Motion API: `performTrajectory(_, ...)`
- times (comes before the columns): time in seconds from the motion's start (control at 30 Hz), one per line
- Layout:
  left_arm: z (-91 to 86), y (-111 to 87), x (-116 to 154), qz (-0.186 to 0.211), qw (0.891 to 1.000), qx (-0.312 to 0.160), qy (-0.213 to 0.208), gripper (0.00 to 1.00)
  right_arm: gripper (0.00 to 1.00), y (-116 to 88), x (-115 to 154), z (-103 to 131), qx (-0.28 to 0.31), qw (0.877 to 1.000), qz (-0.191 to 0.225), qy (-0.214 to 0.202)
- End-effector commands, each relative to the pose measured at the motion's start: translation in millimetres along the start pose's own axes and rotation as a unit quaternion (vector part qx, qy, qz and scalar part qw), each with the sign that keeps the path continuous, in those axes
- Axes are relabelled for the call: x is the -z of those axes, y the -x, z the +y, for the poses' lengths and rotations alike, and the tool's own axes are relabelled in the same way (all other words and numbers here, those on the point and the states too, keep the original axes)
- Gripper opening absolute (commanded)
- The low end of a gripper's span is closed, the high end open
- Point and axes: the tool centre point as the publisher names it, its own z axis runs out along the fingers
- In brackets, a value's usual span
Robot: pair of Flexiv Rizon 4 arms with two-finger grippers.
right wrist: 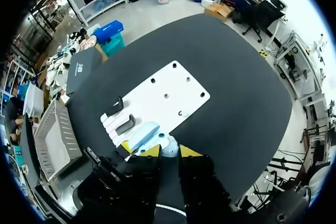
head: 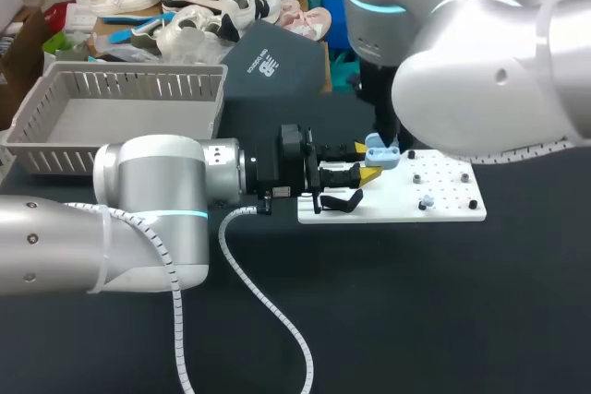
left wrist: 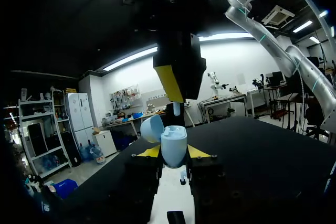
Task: Pick up each earbud case from the left stands, insert the matching earbuds, close the lid, and place the case in the box.
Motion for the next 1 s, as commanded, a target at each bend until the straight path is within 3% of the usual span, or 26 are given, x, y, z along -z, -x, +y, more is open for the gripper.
performTrajectory(0.03,-0.3,-1.1,-0.1,-0.002,1.0,-0.001,0.002,0.0,0.0,2.2,-2.4,3.6,-0.005,1.0,0.003,0.003)
performTrajectory(0.47,-0.3,-1.1,-0.1,-0.002,1.0,-0.001,0.002,0.0,0.0,4.0,-5.9,9.5,-0.053,0.999,0.006,0.013)
performTrajectory(1.0,-0.3,-1.1,-0.1,-0.002,1.0,-0.001,0.002,0.0,0.0,-0.4,-7.5,12.3,-0.05,0.999,0.004,0.011)
